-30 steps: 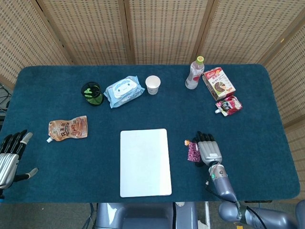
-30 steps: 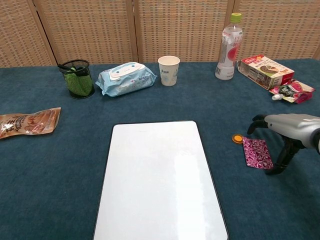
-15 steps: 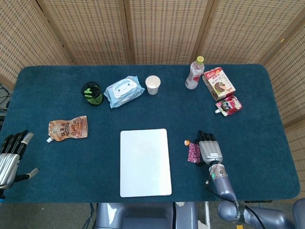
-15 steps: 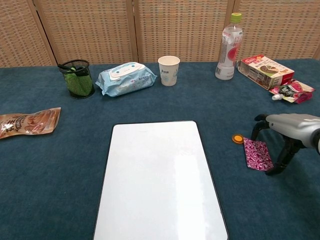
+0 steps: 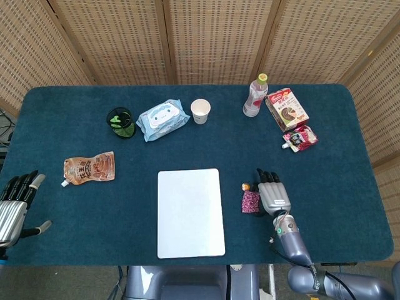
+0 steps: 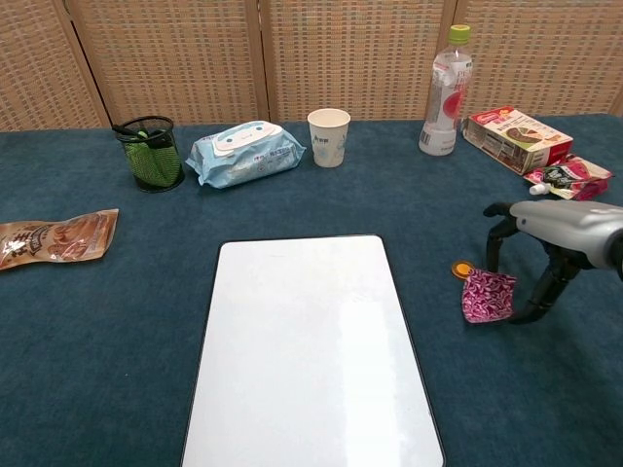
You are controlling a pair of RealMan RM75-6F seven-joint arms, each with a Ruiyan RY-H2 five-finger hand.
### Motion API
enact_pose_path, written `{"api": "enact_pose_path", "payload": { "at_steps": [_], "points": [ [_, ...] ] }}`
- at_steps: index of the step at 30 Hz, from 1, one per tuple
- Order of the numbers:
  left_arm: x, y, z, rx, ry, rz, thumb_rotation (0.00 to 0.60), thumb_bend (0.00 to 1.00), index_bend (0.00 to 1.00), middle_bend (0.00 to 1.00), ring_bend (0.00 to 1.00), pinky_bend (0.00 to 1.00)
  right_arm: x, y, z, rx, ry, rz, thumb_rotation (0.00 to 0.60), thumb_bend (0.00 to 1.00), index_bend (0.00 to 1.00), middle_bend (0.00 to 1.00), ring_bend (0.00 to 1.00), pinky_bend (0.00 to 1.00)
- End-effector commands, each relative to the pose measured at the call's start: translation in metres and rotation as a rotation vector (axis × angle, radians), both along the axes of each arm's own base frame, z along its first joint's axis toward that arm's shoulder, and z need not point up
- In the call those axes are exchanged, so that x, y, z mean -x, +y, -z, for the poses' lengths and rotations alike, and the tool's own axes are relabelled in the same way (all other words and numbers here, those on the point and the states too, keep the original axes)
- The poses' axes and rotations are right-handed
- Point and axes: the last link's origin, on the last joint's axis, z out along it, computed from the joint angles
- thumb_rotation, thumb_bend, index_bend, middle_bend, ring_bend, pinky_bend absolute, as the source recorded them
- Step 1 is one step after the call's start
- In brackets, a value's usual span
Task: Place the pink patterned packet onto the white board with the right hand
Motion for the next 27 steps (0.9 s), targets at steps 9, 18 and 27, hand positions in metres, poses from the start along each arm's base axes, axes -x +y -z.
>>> {"api": "enact_pose_path", "payload": {
  "at_steps": [9, 18, 27],
  "points": [
    [0.003, 0.003, -0.002, 0.005, -0.012, -0.012, 0.600, 0.00, 0.00, 0.00, 0.00, 0.00, -0.090, -0.013, 0.003, 0.003, 0.005, -0.155, 0.600, 0.14, 0.47, 0.00, 0.00, 0.00],
    [0.007, 0.008, -0.004, 0.011, -0.025, -0.030, 0.600, 0.00, 0.00, 0.00, 0.00, 0.00, -0.141, -0.012, 0.038, -0.054, -0.002, -0.162, 0.600, 0.13, 0.47, 0.00, 0.00, 0.00],
    [0.010, 0.011, -0.005, 0.017, -0.032, -0.040, 0.600, 0.00, 0.00, 0.00, 0.00, 0.00, -0.158, -0.009, 0.065, -0.076, 0.030, -0.168, 0.600, 0.00, 0.01, 0.00, 0.00, 0.00]
  ]
}}
